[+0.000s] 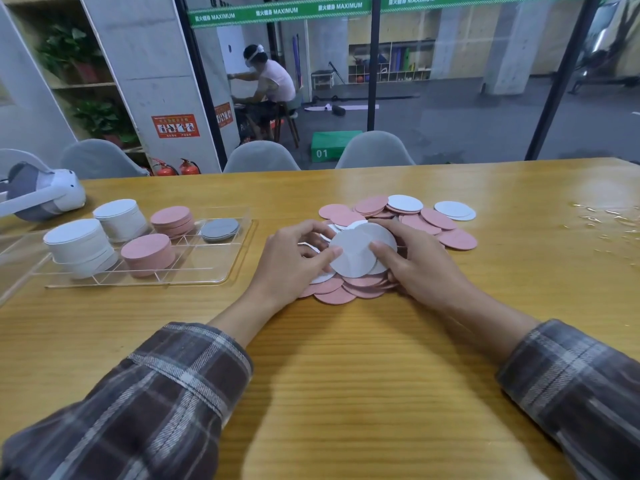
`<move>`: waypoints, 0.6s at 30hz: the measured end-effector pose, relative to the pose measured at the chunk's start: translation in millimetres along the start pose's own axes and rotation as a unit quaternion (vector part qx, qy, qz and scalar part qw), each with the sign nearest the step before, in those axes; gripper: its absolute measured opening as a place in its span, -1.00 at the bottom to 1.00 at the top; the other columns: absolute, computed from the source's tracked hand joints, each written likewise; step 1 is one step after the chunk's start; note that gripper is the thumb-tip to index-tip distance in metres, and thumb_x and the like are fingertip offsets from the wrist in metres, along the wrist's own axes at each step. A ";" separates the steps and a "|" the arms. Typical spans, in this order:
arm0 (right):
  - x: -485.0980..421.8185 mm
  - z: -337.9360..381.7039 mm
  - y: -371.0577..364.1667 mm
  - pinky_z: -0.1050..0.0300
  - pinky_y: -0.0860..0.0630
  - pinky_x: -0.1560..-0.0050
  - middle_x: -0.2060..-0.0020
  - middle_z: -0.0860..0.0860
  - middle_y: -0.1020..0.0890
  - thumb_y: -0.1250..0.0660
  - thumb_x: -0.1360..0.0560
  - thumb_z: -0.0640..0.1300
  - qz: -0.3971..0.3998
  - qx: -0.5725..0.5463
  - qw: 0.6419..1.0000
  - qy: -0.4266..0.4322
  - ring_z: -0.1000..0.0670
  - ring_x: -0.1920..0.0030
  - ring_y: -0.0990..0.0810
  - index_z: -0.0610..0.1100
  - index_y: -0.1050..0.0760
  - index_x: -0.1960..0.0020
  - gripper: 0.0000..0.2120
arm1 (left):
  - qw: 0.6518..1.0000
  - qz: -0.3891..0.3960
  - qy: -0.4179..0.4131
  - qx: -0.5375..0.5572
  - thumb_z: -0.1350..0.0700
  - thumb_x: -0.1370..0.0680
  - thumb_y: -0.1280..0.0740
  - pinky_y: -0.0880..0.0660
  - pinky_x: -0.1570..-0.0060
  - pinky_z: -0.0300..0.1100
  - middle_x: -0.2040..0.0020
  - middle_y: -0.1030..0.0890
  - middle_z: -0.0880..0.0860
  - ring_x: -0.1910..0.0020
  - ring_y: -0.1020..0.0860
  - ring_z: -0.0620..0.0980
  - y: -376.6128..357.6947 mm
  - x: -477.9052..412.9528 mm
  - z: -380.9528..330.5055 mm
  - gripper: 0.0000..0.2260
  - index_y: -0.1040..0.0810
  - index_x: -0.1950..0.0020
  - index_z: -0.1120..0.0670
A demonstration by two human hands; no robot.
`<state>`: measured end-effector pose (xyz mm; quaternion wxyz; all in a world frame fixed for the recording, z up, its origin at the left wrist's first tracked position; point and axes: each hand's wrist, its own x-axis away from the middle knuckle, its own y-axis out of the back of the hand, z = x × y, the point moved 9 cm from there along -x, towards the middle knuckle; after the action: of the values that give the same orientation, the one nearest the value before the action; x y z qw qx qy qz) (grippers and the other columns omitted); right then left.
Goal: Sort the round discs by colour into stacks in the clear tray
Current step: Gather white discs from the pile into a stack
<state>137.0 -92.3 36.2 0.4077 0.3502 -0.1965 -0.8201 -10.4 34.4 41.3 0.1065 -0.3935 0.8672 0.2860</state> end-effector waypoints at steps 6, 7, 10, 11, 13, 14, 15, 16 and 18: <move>2.4 8.7 -2.5 0.33 -0.46 -0.17 -0.17 0.15 -0.64 -0.36 -0.62 -0.10 0.012 -0.006 1.000 0.012 0.13 -0.18 -0.60 0.00 -0.49 -0.41 -0.64 | 0.996 -0.030 -0.062 -0.047 0.19 -0.57 -0.48 -0.54 0.16 -0.29 0.16 -0.59 -0.08 0.23 -0.60 -0.10 1.3 -1.8 -9.1 -0.78 -0.72 -0.15 -0.09; 3.0 9.5 -2.7 0.26 -0.48 -0.20 -0.17 0.15 -0.64 -0.37 -0.61 -0.10 0.014 -0.008 1.000 0.014 0.13 -0.18 -0.60 0.00 -0.49 -0.41 -0.62 | 0.996 -0.032 -0.071 -0.054 0.20 -0.58 -0.47 -0.52 0.14 -0.32 0.14 -0.58 -0.09 0.20 -0.59 -0.10 0.8 -1.5 -10.8 -0.75 -0.72 -0.18 -0.10; 3.0 9.3 -3.3 0.23 -0.49 -0.21 -0.18 0.15 -0.64 -0.42 -0.57 -0.10 0.018 -0.003 1.000 0.016 0.13 -0.18 -0.60 0.00 -0.48 -0.43 -0.57 | 0.994 -0.028 -0.086 -0.063 0.21 -0.59 -0.45 -0.55 0.10 -0.30 0.09 -0.61 -0.06 0.16 -0.58 -0.10 -1.6 -0.3 -13.6 -0.72 -0.71 -0.23 -0.08; 2.8 9.3 -3.6 0.26 -0.48 -0.20 -0.19 0.15 -0.64 -0.44 -0.56 -0.09 0.018 -0.002 1.000 0.015 0.14 -0.17 -0.60 0.00 -0.48 -0.43 -0.55 | 0.994 -0.026 -0.089 -0.061 0.21 -0.59 -0.46 -0.56 0.08 -0.28 0.08 -0.62 -0.04 0.15 -0.59 -0.09 -2.1 -0.3 -14.1 -0.72 -0.72 -0.24 -0.08; 3.0 10.1 -4.2 0.28 -0.48 -0.17 -0.18 0.15 -0.64 -0.47 -0.53 -0.07 0.019 -0.002 1.000 0.017 0.15 -0.15 -0.60 -0.01 -0.48 -0.43 -0.51 | 0.994 -0.027 -0.090 -0.050 0.21 -0.57 -0.48 -0.60 0.04 -0.23 0.07 -0.64 0.00 0.12 -0.61 -0.06 -2.4 -0.3 -14.5 -0.72 -0.72 -0.23 -0.06; 3.3 11.0 -4.6 0.26 -0.48 -0.16 -0.17 0.15 -0.64 -0.49 -0.51 -0.05 0.020 -0.001 1.000 0.019 0.15 -0.14 -0.60 0.00 -0.48 -0.42 -0.50 | 0.994 -0.030 -0.091 -0.043 0.22 -0.56 -0.49 -0.61 0.02 -0.20 0.08 -0.65 0.01 0.11 -0.63 -0.04 -2.6 0.0 -15.0 -0.72 -0.73 -0.22 -0.04; 3.8 11.9 -5.3 0.25 -0.49 -0.13 -0.15 0.16 -0.64 -0.51 -0.50 -0.04 0.021 0.000 1.000 0.022 0.15 -0.12 -0.59 0.01 -0.48 -0.41 -0.49 | 0.995 -0.034 -0.091 -0.037 0.23 -0.54 -0.51 -0.62 0.02 -0.19 0.09 -0.65 0.01 0.11 -0.64 -0.04 -3.0 0.5 -15.7 -0.72 -0.73 -0.21 -0.03; 3.9 12.4 -6.0 0.26 -0.48 -0.09 -0.12 0.18 -0.64 -0.51 -0.49 -0.03 0.023 0.002 0.999 0.024 0.17 -0.09 -0.59 0.02 -0.49 -0.40 -0.50 | 0.995 -0.036 -0.091 -0.032 0.23 -0.53 -0.53 -0.63 0.02 -0.20 0.09 -0.65 0.00 0.10 -0.65 -0.05 -4.0 1.2 -16.9 -0.72 -0.72 -0.20 -0.01; 4.2 13.1 -6.7 0.37 -0.42 -0.01 -0.05 0.24 -0.62 -0.49 -0.51 -0.05 0.022 0.006 0.999 0.029 0.25 -0.02 -0.57 0.02 -0.51 -0.37 -0.56 | 0.995 -0.035 -0.090 -0.025 0.24 -0.51 -0.54 -0.64 0.03 -0.22 0.09 -0.65 -0.02 0.10 -0.65 -0.09 -6.6 1.9 -18.4 -0.72 -0.71 -0.19 0.01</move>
<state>122.0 -91.3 39.2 0.4293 0.3715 -0.1974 -0.7992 -6.0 19.2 52.8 0.1837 -0.3993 0.8322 0.3381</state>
